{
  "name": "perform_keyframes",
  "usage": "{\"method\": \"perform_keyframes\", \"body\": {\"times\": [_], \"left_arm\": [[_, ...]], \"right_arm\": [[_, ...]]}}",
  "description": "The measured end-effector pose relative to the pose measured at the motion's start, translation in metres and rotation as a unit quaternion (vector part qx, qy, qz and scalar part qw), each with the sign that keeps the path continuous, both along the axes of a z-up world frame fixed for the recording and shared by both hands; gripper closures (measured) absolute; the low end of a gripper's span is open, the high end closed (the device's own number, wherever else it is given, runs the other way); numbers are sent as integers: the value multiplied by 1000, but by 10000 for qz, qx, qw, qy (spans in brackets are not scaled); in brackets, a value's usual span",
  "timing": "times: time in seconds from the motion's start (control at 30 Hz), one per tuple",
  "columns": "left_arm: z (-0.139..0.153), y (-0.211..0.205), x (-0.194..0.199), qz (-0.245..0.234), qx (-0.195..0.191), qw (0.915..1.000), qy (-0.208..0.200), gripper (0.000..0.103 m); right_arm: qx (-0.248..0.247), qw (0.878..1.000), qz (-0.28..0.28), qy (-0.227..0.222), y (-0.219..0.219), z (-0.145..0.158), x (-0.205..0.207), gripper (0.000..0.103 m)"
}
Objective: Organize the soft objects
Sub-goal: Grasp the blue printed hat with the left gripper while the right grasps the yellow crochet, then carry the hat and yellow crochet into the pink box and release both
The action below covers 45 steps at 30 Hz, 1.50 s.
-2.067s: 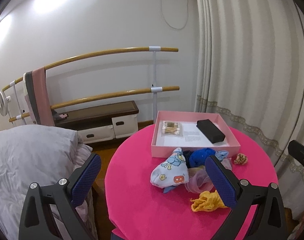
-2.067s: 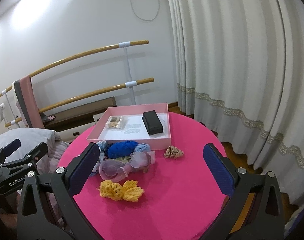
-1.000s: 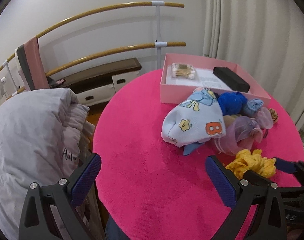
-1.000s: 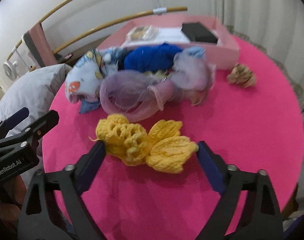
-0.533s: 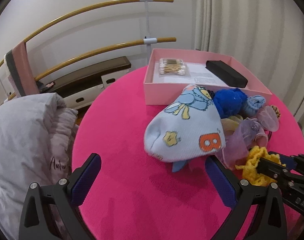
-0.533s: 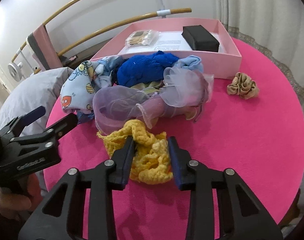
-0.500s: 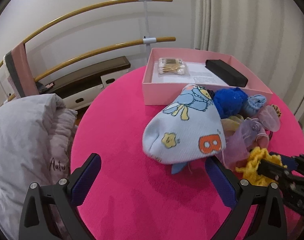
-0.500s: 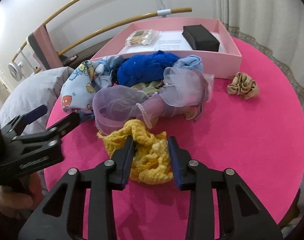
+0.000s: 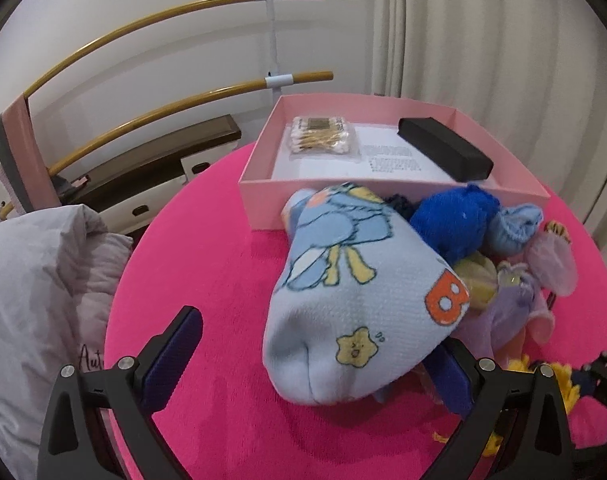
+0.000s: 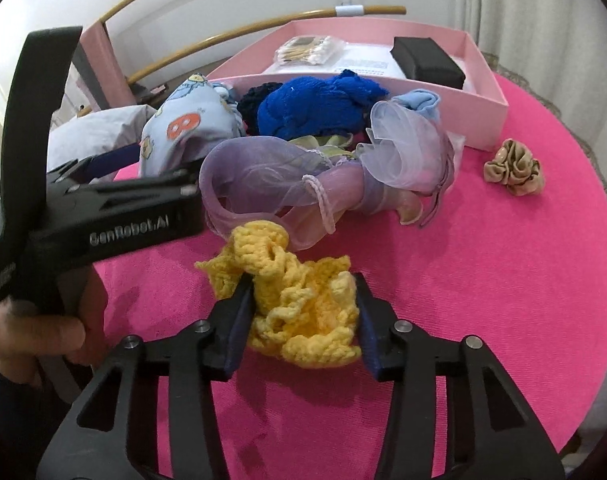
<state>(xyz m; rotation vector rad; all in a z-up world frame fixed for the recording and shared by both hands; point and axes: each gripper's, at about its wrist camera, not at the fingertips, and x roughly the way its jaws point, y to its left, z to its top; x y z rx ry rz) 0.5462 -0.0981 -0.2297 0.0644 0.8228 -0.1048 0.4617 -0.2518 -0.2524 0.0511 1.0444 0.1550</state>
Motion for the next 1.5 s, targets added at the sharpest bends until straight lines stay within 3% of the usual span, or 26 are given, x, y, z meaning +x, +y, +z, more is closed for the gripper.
{"method": "perform_keyframes", "body": {"times": [0.03, 0.1, 0.17, 0.3, 0.37, 0.87, 1.23, 1.5], "left_arm": [[1, 2, 2, 1, -28, 10000, -16, 2], [-1, 4, 5, -90, -198, 9998, 20, 14], [-2, 6, 8, -212, -469, 9986, 148, 40], [-4, 5, 0, -346, -490, 9981, 117, 49], [-2, 9, -2, -343, -567, 9977, 112, 53], [24, 21, -63, -262, -496, 9984, 30, 55], [65, 22, -113, -306, -493, 9979, -274, 55], [88, 24, -127, -312, -520, 9973, -419, 55]], "right_arm": [[10, 10000, -5, 5, 0, 0, 0, 60], [7, 10000, -18, 5, 0, 0, -1, 60], [9, 10000, -36, 3, 0, 0, 1, 62], [94, 9999, -80, -81, -2, 7, -1, 76], [96, 9999, -54, -78, -3, 9, -2, 78], [92, 9996, -170, -225, -5, 24, -27, 79], [51, 9976, -330, -610, -8, 54, -42, 79], [6, 9950, -385, -919, -11, 81, -37, 79]]}}
